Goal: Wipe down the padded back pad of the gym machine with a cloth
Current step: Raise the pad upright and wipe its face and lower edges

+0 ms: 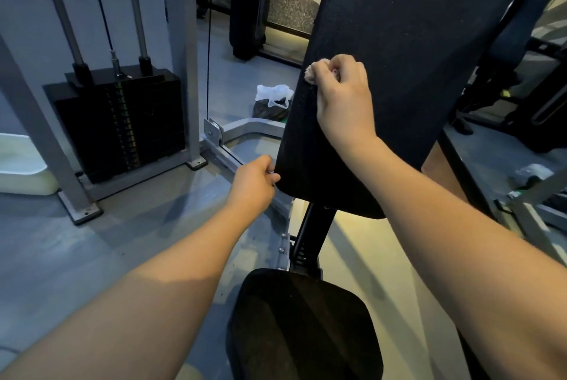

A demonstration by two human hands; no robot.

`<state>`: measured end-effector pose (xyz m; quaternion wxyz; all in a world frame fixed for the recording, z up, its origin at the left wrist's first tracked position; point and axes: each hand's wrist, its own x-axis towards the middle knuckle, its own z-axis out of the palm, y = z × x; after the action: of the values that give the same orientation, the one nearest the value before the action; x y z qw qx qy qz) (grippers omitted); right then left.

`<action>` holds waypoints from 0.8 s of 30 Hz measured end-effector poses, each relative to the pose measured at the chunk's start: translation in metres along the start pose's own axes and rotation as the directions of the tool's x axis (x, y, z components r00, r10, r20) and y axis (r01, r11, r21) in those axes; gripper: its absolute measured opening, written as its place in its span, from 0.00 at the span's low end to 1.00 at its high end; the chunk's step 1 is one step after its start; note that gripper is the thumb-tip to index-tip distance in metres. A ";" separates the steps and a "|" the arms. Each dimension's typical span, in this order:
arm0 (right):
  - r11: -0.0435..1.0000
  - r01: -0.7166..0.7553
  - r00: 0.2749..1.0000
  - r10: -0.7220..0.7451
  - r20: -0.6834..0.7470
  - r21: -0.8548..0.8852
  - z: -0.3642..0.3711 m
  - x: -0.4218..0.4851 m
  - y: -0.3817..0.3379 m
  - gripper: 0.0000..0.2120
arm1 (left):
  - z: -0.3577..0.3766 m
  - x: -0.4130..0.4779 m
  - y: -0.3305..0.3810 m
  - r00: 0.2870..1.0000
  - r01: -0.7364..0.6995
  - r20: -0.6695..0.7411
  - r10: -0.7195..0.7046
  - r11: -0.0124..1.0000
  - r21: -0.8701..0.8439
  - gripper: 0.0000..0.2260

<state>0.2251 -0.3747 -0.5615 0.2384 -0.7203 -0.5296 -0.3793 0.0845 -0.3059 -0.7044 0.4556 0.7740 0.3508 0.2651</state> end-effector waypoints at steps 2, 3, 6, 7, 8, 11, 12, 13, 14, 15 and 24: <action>1.000 0.014 1.000 -0.015 0.019 0.019 0.013 -0.022 -0.006 0.09 | -0.001 0.002 -0.002 1.000 -0.004 0.008 0.004 0.999 -0.040 0.05; 0.998 0.039 0.999 -0.041 0.032 0.039 0.017 -0.036 -0.010 0.09 | -0.001 0.003 -0.006 1.000 0.006 0.016 -0.005 0.998 -0.057 0.05; 0.992 0.094 0.993 -0.099 0.058 0.081 0.028 -0.076 -0.016 0.10 | -0.005 0.003 -0.019 1.000 0.024 0.014 -0.023 0.998 -0.051 0.09; 0.991 0.105 0.991 -0.112 0.080 0.089 0.031 -0.088 -0.019 0.11 | -0.006 0.001 -0.022 0.999 0.042 0.004 -0.042 0.999 -0.031 0.11; 0.989 0.116 0.984 -0.127 0.126 0.092 0.034 -0.101 -0.022 0.13 | -0.007 -0.002 -0.025 0.998 0.066 -0.008 -0.066 0.998 -0.007 0.12; 0.974 0.209 0.916 -0.227 0.330 0.091 0.036 -0.141 -0.028 0.20 | -0.013 -0.013 -0.031 0.992 0.126 -0.035 -0.123 0.987 0.101 0.13; 0.961 0.264 0.879 -0.276 0.388 0.087 0.033 -0.151 -0.027 0.22 | -0.016 -0.016 -0.031 0.991 0.135 -0.039 -0.131 0.984 0.117 0.13; 0.941 0.327 0.842 -0.331 0.426 0.085 0.029 -0.157 -0.026 0.22 | -0.019 -0.019 -0.031 0.989 0.146 -0.046 -0.141 0.982 0.122 0.12; 0.920 0.380 0.813 -0.380 0.442 0.091 0.023 -0.158 -0.024 0.21 | -0.023 -0.022 -0.030 0.988 0.150 -0.055 -0.144 0.981 0.124 0.12; 0.910 0.400 0.801 -0.404 0.441 0.106 0.018 -0.151 -0.023 0.20 | -0.027 -0.024 -0.029 0.987 0.153 -0.061 -0.147 0.980 0.130 0.12; 0.970 0.146 0.986 -0.128 0.102 -0.194 0.038 -0.051 -0.046 0.09 | -0.053 -0.034 -0.023 0.974 0.187 -0.161 -0.159 0.966 0.179 0.10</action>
<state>0.1848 -0.3608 -0.6283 0.1138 -0.7185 -0.5472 -0.4139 0.0184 -0.2975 -0.7043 0.3731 0.7595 0.4734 0.2445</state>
